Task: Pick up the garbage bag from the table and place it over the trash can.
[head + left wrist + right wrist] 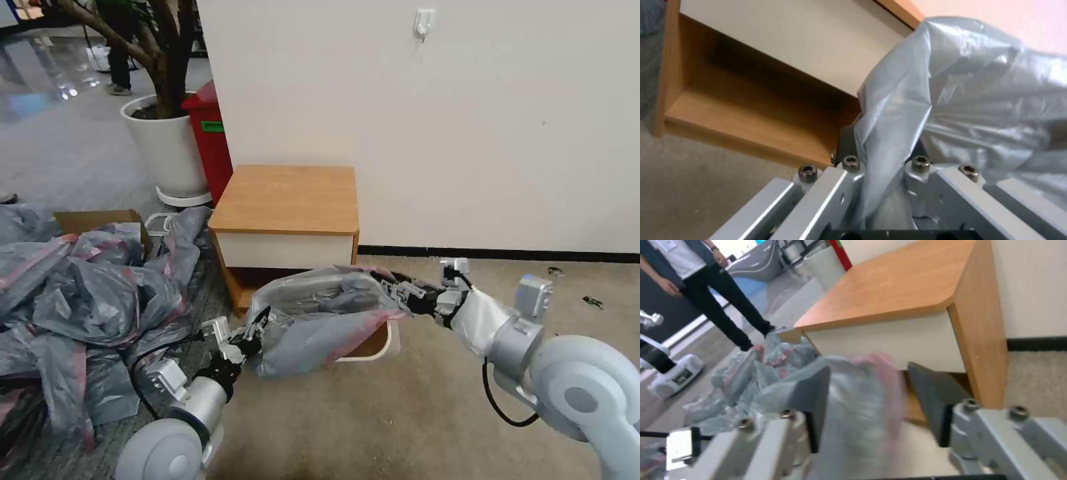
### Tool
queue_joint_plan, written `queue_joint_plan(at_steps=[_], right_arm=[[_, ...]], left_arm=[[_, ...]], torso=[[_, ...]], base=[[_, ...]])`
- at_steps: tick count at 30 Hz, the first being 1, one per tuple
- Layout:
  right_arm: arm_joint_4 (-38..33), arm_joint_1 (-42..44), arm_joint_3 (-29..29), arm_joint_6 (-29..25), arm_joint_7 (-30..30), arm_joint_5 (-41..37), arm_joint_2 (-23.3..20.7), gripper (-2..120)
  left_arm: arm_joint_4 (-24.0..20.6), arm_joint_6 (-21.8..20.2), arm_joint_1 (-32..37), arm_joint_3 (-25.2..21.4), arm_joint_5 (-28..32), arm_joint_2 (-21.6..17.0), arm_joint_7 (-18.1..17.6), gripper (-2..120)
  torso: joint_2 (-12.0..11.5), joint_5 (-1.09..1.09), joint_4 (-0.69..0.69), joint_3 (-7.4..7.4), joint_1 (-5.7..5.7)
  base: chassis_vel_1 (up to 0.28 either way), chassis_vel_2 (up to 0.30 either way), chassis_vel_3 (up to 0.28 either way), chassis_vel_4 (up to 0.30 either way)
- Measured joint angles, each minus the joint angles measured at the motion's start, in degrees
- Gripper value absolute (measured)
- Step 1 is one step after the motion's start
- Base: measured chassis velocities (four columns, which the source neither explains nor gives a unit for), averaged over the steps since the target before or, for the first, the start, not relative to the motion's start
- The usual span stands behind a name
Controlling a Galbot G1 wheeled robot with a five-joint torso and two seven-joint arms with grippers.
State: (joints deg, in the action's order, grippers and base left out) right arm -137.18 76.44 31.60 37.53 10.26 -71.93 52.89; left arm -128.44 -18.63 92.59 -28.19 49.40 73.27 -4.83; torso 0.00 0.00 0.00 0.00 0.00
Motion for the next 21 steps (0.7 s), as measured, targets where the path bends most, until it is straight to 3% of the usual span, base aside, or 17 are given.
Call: queue_joint_plan(at_steps=[6,11,13,16,21], right_arm=[[-3.34,2.96,0.67,-2.45,6.89,-6.07,1.82,74],[-6.10,4.99,-1.07,-9.48,14.74,-7.69,6.22,92],[-6.13,5.12,-1.15,-9.78,15.11,-7.70,6.45,94],[-6.25,8.35,-3.76,-17.16,23.10,-10.18,12.83,100],[-6.24,10.07,-5.40,-20.55,26.60,-12.85,17.07,100]], left_arm=[[0.49,0.34,-0.33,-0.37,-0.45,-0.29,-0.94,5],[0.59,2.57,-0.58,-0.15,-1.01,-0.34,-3.25,5],[0.60,2.70,-0.59,-0.14,-1.03,-0.32,-3.34,5],[0.65,4.72,-0.65,-0.03,-1.30,0.57,-4.79,5],[0.29,4.95,-0.68,0.01,-1.39,1.12,-5.23,5]], torso=[[0.00,-0.01,0.00,0.00,0.00],[0.00,-0.01,0.00,0.00,0.00],[0.00,-0.01,0.00,0.00,0.00],[0.00,-0.01,0.00,0.00,0.00],[0.00,-0.01,0.00,0.00,0.00]], base=[[0.000,0.000,0.000,0.000],[0.000,0.000,0.000,0.000],[0.000,0.000,0.000,0.000],[0.000,0.000,0.000,0.000],[0.000,0.000,0.000,0.000]])
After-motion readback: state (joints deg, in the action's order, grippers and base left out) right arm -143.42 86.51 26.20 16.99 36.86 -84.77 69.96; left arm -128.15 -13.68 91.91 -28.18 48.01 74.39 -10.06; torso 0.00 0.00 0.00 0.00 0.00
